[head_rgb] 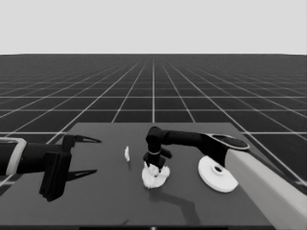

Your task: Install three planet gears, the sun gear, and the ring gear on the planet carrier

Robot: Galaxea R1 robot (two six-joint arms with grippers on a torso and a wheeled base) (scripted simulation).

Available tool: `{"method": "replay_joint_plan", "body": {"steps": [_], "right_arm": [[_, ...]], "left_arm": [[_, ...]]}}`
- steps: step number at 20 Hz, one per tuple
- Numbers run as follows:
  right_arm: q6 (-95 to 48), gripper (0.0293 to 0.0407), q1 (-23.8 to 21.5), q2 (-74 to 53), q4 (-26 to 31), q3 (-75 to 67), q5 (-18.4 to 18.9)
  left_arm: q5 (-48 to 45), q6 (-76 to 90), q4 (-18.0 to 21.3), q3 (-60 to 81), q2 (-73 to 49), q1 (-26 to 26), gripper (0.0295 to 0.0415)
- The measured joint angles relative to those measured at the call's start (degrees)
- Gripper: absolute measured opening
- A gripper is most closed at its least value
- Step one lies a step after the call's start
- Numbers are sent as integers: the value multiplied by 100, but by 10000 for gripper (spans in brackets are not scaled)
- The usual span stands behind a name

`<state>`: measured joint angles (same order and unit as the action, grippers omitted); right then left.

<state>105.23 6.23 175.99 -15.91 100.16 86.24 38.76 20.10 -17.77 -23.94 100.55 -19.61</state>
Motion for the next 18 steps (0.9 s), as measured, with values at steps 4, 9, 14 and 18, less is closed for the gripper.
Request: {"method": "replay_joint_plan", "body": {"steps": [4,9,14,18], "right_arm": [[240,309,0,0,0,0,0],[540,310,0,0,0,0,0],[840,309,0,0,0,0,0],[1080,309,0,0,0,0,0]], "left_arm": [[0,0,0,0,0,0,385],[0,0,0,0,0,0,385],[0,0,0,0,0,0,385],[0,0,0,0,0,0,385]]}}
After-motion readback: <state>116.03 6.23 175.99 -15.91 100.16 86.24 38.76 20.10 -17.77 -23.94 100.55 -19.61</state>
